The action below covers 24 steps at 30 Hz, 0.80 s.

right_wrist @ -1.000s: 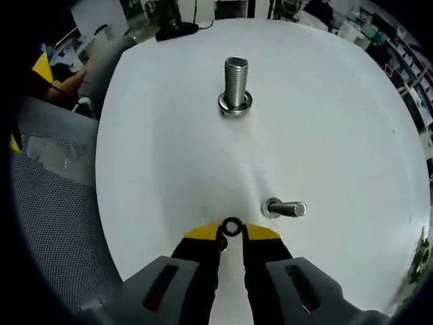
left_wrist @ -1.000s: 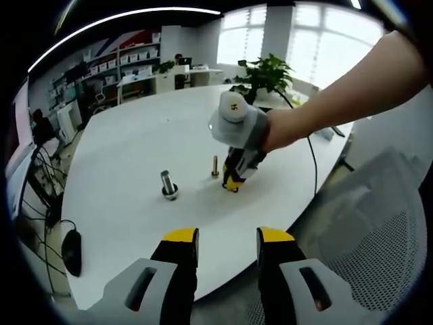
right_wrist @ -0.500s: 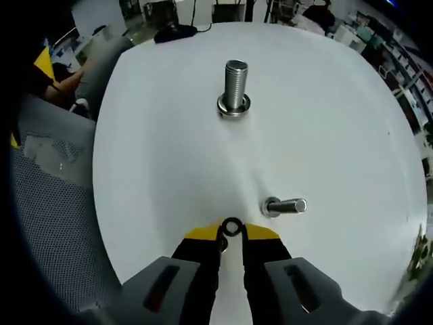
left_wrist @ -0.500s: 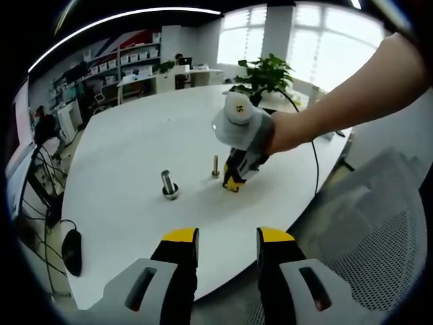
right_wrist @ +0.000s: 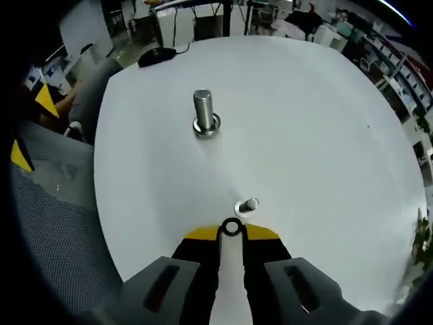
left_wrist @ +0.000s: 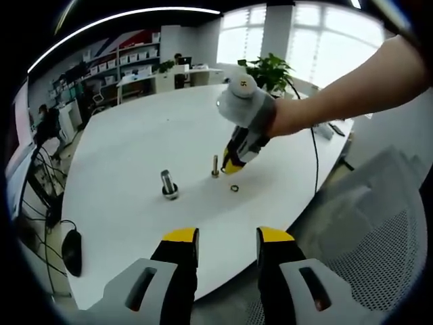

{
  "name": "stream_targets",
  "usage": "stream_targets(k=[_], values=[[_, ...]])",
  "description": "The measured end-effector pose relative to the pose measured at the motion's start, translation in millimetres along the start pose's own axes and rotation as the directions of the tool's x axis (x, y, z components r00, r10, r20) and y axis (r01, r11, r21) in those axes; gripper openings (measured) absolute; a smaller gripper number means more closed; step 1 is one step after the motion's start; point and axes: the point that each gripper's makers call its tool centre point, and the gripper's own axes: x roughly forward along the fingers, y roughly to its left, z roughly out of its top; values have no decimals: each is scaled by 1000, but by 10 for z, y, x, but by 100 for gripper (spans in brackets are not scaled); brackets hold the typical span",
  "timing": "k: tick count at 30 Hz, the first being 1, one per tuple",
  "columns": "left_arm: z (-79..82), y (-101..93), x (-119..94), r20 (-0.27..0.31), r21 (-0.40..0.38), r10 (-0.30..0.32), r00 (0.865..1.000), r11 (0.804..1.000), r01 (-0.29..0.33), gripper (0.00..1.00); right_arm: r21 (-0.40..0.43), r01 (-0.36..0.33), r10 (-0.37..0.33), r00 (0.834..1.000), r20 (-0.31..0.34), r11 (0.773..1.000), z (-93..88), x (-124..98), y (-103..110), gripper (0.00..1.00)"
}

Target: Place the washer onto the threaded stud by aligning its center hole with the stud, sliding it down to the base, and recovering from edge contact or off-axis alignment until the washer reaches the visible bottom stop.

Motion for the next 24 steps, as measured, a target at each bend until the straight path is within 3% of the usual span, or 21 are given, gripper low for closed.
stream_targets(k=[11, 24], values=[[6, 0, -9, 3, 3, 2, 1000, 1000, -2, 32, -11, 47, -47, 998, 49, 999, 104, -195, -100, 14], [-10, 5, 10, -4, 6, -2, 1000, 1000, 2, 32, -28, 58, -55, 995, 89, 998, 227, -288, -114, 14]])
